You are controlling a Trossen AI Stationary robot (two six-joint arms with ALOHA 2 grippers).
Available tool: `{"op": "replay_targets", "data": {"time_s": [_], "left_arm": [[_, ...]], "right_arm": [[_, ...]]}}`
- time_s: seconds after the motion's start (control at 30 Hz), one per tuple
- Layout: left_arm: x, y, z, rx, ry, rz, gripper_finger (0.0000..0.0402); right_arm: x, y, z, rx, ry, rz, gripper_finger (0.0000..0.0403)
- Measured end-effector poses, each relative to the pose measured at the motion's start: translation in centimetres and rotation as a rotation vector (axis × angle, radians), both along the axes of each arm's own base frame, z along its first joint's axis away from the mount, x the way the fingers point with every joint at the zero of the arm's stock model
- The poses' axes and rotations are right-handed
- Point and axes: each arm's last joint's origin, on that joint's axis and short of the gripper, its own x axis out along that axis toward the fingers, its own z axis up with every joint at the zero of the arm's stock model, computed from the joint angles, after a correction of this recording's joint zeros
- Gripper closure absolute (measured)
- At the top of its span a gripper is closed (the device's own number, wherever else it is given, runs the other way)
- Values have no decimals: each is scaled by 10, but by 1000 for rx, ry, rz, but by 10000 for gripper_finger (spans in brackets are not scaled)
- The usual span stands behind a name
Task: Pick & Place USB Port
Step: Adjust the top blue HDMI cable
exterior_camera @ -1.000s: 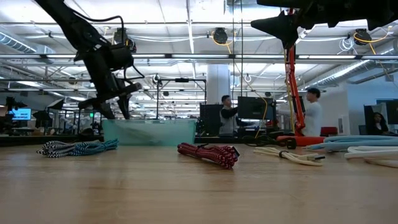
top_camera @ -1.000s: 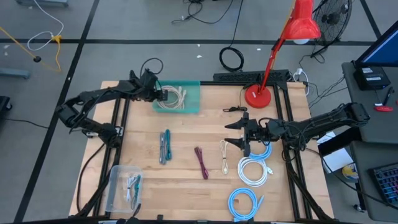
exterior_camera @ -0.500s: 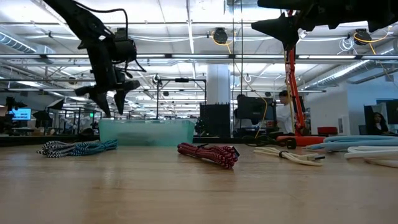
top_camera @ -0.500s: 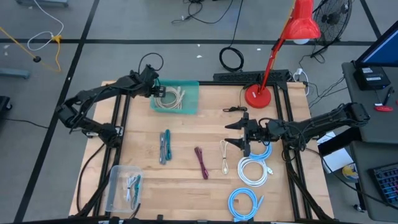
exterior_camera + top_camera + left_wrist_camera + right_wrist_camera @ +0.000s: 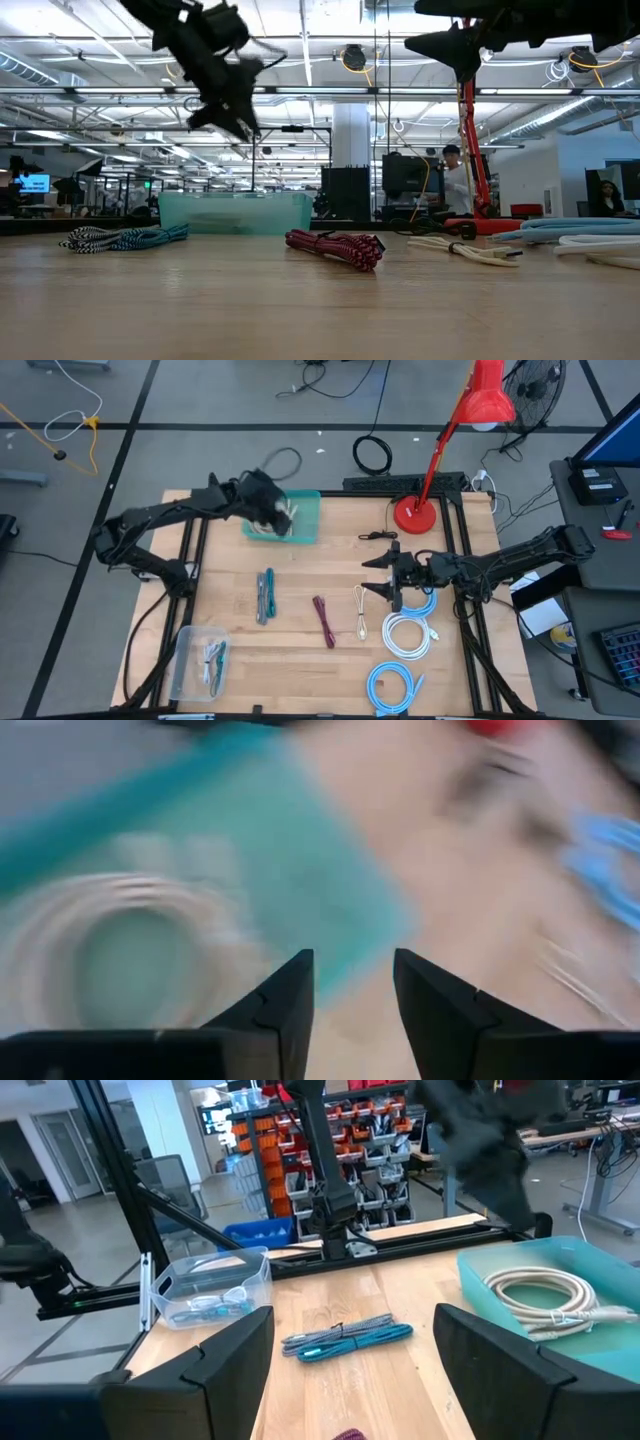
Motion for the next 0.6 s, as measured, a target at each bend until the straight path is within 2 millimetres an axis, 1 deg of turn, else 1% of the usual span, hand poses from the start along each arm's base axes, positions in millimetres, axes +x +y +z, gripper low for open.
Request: {"op": "replay_targets", "data": {"time_s": [0.13, 0.23, 0.3, 0.4, 0.47, 0.53, 0.6], "left_arm": [[21, -43, 6, -93, -76, -296, 269], [32, -84, 6, -160, -80, -431, 270], [37, -115, 6, -173, -68, -526, 270], [38, -166, 5, -122, -37, -641, 270], [34, -200, 5, -45, -16, -686, 270], [27, -231, 4, 52, -7, -696, 270], [18, -258, 6, 157, -22, -674, 270]], "right_arm": [[0, 0, -1, -2, 12, 0, 138], [0, 0, -3, -7, 27, 1, 138], [0, 0, -4, -9, 39, 3, 138], [-1, 2, -8, -15, 85, 16, 138], [-2, 5, -12, -21, 129, 49, 138], [-4, 9, -18, -22, 183, 91, 138], [-6, 14, -23, -17, 238, 123, 138]]}}
